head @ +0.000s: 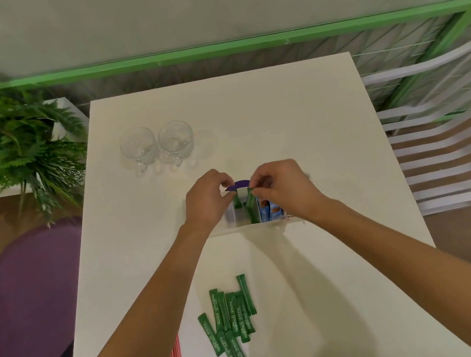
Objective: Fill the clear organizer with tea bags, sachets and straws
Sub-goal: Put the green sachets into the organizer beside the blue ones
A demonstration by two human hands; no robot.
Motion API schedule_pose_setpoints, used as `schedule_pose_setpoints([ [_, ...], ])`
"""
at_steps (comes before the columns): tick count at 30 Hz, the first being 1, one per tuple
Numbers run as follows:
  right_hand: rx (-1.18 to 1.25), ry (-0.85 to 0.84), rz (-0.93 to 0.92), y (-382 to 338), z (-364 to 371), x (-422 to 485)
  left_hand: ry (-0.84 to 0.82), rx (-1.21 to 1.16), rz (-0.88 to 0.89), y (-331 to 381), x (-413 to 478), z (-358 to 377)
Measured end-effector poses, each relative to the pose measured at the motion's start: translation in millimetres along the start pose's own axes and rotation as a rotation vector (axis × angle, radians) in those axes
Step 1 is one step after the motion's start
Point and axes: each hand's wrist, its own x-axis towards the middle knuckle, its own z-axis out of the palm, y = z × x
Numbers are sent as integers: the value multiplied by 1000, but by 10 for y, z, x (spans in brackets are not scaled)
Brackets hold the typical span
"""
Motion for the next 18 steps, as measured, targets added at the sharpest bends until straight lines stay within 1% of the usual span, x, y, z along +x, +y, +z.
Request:
schedule_pose_setpoints([
  [4, -213, -49, -61, -38, 62, 283, 107, -103, -70, -8, -172, -16],
  [6, -331, -81, -79, -44, 96, 369, 106, -172, -119, 42, -316, 23],
  [10, -462, -125, -93, -36, 167, 475, -56, -229, -131, 196, -565, 216],
  [12, -497, -129, -91, -27, 206, 525, -143, -231, -170, 256, -584, 278],
  [15, -528, -127, -84, -16, 241, 575, -245, -199, -238, 323, -562, 314],
  [18, -567, -137, -81, -2, 265, 596, -313, -140, -258, 358, -544, 312],
])
